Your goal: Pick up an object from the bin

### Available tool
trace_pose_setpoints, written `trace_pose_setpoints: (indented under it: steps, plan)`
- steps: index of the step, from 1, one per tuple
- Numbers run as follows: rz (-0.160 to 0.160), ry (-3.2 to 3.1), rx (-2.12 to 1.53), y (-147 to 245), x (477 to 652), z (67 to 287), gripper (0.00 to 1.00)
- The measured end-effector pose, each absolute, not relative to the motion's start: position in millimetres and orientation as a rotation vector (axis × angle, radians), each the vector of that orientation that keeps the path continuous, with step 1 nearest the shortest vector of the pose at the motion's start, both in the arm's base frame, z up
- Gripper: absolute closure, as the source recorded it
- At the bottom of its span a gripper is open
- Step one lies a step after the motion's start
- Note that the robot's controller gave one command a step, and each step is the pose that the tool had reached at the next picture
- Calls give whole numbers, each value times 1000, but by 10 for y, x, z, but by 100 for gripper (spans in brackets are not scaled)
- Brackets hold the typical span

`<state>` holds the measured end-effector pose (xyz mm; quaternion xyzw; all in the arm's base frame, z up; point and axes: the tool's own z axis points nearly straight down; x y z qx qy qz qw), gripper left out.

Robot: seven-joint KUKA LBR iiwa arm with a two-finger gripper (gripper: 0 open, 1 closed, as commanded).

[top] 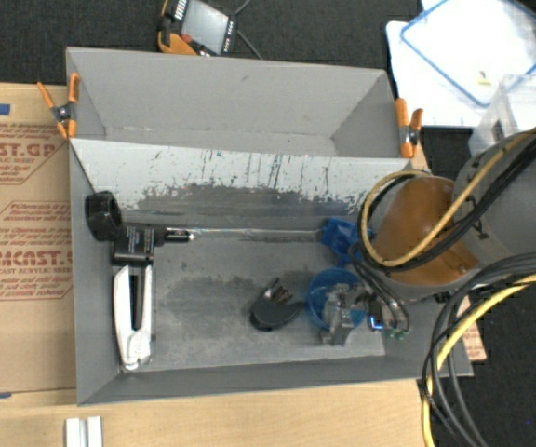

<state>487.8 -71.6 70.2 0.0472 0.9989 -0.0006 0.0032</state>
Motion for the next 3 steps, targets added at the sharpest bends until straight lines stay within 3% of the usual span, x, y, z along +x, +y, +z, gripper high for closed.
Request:
trace_pose_setpoints:
  steps: [1,2,3]
  plan:
    - [-6,3131,13,-1242,5233,704,100]
    - [5,3139,132,-766,4876,699,100]
    - [5,3139,133,-766,4876,699,100]
